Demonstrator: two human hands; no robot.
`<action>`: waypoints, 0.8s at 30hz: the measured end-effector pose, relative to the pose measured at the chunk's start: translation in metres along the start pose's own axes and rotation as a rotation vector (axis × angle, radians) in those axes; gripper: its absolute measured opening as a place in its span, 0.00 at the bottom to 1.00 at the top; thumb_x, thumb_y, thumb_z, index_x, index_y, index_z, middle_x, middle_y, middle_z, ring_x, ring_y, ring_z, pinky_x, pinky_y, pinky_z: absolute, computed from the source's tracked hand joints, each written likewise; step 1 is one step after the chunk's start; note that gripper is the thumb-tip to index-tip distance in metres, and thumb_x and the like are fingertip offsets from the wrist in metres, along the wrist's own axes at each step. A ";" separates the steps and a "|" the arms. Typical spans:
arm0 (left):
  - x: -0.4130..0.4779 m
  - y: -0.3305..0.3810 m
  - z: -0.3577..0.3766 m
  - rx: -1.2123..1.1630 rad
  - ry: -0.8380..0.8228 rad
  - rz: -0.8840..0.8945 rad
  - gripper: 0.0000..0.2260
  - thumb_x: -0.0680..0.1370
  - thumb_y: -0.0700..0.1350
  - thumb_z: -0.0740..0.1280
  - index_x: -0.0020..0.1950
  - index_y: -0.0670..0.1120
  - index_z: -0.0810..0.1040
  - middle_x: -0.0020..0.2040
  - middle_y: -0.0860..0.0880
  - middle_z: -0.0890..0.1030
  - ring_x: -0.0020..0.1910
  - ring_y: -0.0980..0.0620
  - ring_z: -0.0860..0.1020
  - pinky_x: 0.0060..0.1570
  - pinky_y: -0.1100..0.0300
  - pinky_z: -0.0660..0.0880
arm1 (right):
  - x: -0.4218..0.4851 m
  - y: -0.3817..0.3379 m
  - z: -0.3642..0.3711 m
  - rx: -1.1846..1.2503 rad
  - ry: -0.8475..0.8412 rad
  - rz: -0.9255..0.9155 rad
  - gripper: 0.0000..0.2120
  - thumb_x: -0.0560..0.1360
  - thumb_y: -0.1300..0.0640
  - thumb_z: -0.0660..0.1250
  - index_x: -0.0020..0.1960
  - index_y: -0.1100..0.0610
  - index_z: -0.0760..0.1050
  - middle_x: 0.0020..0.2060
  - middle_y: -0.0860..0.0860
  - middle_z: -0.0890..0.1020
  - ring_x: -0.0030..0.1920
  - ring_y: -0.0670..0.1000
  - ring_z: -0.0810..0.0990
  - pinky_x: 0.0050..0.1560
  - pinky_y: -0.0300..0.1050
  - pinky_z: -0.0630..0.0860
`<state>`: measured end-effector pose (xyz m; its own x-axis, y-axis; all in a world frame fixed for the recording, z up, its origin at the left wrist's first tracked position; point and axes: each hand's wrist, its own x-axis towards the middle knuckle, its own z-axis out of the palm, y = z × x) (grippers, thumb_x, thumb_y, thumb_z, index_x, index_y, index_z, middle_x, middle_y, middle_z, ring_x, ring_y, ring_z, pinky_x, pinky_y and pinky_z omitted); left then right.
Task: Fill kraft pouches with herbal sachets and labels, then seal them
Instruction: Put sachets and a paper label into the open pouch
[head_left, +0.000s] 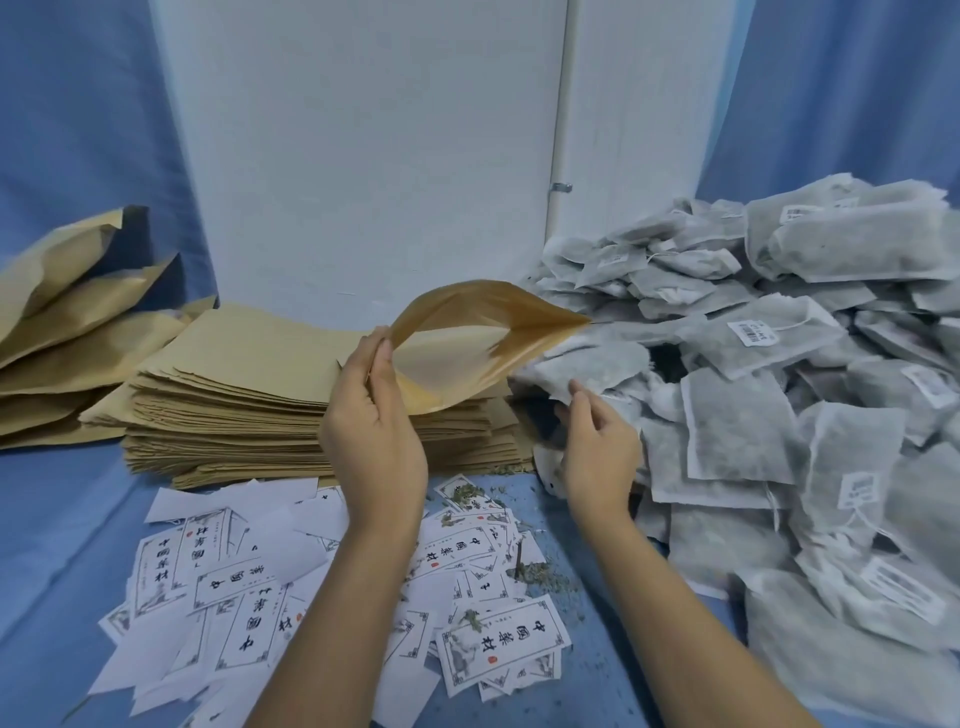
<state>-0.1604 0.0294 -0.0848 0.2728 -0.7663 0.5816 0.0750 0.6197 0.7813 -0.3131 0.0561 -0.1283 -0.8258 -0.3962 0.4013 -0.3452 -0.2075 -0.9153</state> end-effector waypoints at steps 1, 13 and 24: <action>0.001 0.000 -0.001 0.006 0.015 0.003 0.13 0.82 0.46 0.59 0.61 0.45 0.79 0.55 0.52 0.80 0.57 0.58 0.75 0.60 0.65 0.70 | -0.004 -0.002 0.003 -0.004 -0.011 -0.028 0.14 0.79 0.56 0.59 0.57 0.54 0.81 0.38 0.41 0.84 0.35 0.36 0.77 0.38 0.28 0.73; 0.007 -0.002 -0.005 0.025 0.048 0.008 0.13 0.82 0.47 0.59 0.60 0.44 0.79 0.55 0.48 0.82 0.56 0.56 0.77 0.56 0.66 0.72 | -0.014 -0.010 0.003 -0.508 -0.068 -0.353 0.11 0.70 0.59 0.66 0.51 0.52 0.77 0.39 0.47 0.76 0.44 0.50 0.73 0.40 0.45 0.67; 0.009 -0.001 -0.009 0.025 0.067 0.010 0.13 0.82 0.47 0.59 0.60 0.44 0.79 0.55 0.49 0.82 0.55 0.57 0.77 0.56 0.66 0.73 | -0.005 0.011 0.000 -0.886 -0.099 -0.538 0.22 0.71 0.63 0.67 0.62 0.47 0.76 0.56 0.45 0.81 0.59 0.51 0.75 0.55 0.48 0.53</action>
<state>-0.1494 0.0230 -0.0820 0.3367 -0.7465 0.5738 0.0482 0.6223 0.7813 -0.3130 0.0554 -0.1406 -0.4392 -0.5255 0.7287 -0.8939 0.3366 -0.2960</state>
